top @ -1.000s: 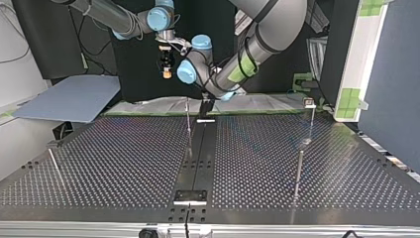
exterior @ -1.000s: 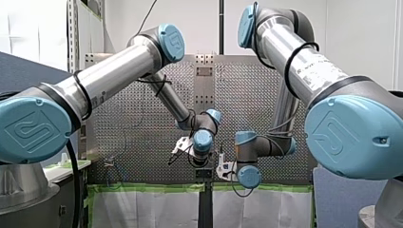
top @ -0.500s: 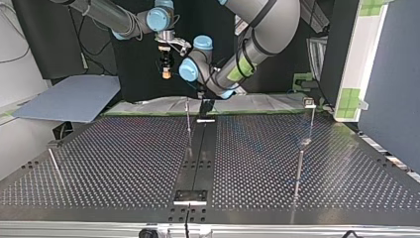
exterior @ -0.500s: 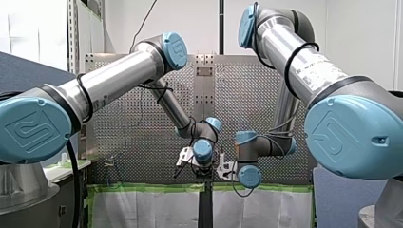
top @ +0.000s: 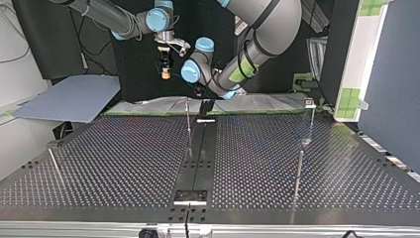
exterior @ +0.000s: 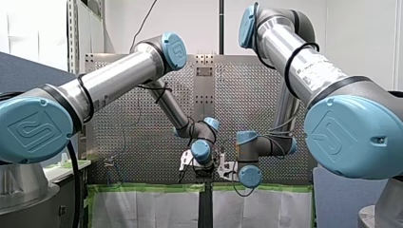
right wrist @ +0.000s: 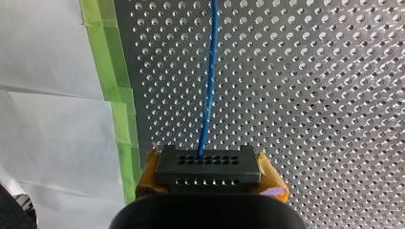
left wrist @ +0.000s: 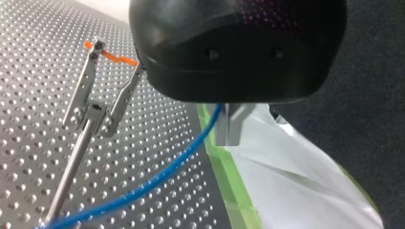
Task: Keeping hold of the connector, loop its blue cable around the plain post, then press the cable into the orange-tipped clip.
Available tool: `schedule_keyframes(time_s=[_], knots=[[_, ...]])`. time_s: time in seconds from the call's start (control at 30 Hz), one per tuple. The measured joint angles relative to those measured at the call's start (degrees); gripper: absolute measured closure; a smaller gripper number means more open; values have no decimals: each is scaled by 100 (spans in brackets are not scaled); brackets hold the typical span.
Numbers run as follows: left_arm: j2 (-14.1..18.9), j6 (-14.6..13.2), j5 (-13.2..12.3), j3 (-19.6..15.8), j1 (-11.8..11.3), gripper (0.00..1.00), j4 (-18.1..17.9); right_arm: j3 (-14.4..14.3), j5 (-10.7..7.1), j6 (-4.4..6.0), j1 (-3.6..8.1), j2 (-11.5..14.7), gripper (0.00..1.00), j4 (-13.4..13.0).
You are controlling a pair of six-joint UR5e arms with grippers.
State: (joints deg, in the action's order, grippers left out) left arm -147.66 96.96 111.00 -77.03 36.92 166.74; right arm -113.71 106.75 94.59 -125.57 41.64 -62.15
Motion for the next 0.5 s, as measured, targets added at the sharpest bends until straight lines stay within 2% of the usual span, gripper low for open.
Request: schedule_keyframes(time_s=[0.3, 0.5], knots=[[5, 147, 385, -3, 6, 98, -39, 9, 1, 0, 15, 0, 100, 5], [22, 300, 456, -39, 32, 98, -130, 18, 1, -4, 44, 0, 100, 4]])
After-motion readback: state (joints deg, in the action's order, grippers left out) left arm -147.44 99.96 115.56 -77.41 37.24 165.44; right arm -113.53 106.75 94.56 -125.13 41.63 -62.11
